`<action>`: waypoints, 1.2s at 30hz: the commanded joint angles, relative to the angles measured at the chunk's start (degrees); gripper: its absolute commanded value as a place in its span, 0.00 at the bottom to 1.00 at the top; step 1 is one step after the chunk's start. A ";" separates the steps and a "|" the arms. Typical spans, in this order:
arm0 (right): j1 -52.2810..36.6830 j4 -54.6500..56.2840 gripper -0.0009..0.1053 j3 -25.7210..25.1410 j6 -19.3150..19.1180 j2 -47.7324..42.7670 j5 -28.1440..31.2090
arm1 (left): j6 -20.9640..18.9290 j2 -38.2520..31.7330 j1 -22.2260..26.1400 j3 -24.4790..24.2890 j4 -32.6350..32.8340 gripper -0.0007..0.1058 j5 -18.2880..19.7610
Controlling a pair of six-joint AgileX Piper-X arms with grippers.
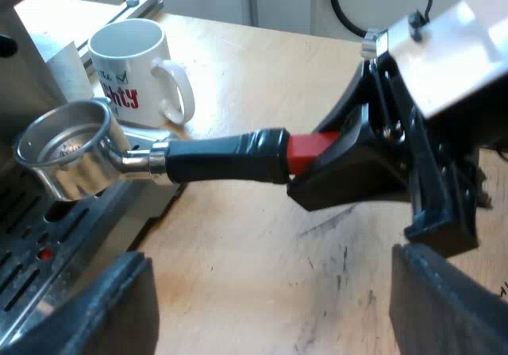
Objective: Grind coffee beans and then tamp
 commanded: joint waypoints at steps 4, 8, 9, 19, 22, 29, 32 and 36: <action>0.04 -2.19 0.01 0.22 -7.10 -4.56 0.70 | -0.70 -0.34 -0.23 -0.59 1.07 0.61 0.41; 0.04 -7.50 0.01 4.49 -11.32 -8.62 -3.70 | -0.70 -0.81 -0.23 -1.01 1.45 0.61 0.41; 0.21 -8.63 0.01 5.67 -12.57 -9.83 -3.65 | -0.70 -1.31 -0.23 -1.37 1.45 0.61 0.41; 0.20 -12.83 0.01 11.50 -25.15 -19.44 -5.46 | -0.70 -5.55 -0.23 -2.89 1.45 0.61 0.41; 0.20 -13.58 0.01 13.39 -26.83 -22.40 -6.61 | -0.70 -5.55 -0.23 -2.89 1.45 0.61 0.41; 0.06 -15.46 0.01 17.86 -35.69 -27.66 -11.13 | -0.70 -5.55 -0.23 -2.89 1.45 0.61 0.41; 0.06 -17.95 0.01 20.19 -37.31 -29.38 -13.01 | -0.70 -5.55 -0.23 -2.74 1.65 0.61 0.41; 0.06 -21.71 0.01 23.68 -37.70 -30.53 -13.01 | -0.70 -5.55 -0.23 -2.61 2.41 0.61 0.41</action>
